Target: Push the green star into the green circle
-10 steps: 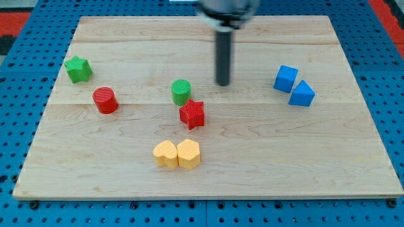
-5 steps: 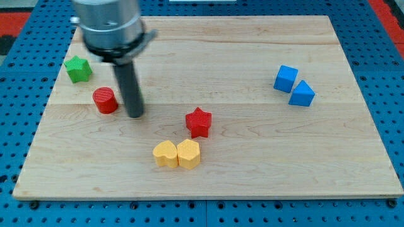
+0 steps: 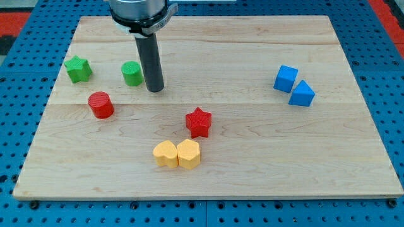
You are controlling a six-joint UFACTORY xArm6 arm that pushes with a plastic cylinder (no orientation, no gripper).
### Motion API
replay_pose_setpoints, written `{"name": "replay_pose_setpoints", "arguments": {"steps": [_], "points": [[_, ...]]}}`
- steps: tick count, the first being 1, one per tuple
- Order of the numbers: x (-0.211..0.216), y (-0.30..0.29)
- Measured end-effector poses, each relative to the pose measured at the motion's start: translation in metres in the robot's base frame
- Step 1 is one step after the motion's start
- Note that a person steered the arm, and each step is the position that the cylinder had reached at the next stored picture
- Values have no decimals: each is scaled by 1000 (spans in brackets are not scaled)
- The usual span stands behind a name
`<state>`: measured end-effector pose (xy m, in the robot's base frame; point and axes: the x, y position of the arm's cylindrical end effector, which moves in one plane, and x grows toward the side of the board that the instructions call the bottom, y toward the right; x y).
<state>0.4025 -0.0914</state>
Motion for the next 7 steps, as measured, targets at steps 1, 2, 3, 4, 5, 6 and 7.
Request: {"name": "replay_pose_setpoints", "arguments": {"steps": [1, 2, 3, 4, 5, 6, 7], "points": [[-22, -8], [-25, -41], [0, -31], [23, -85], [9, -144], [-3, -204], [-9, -213]]}}
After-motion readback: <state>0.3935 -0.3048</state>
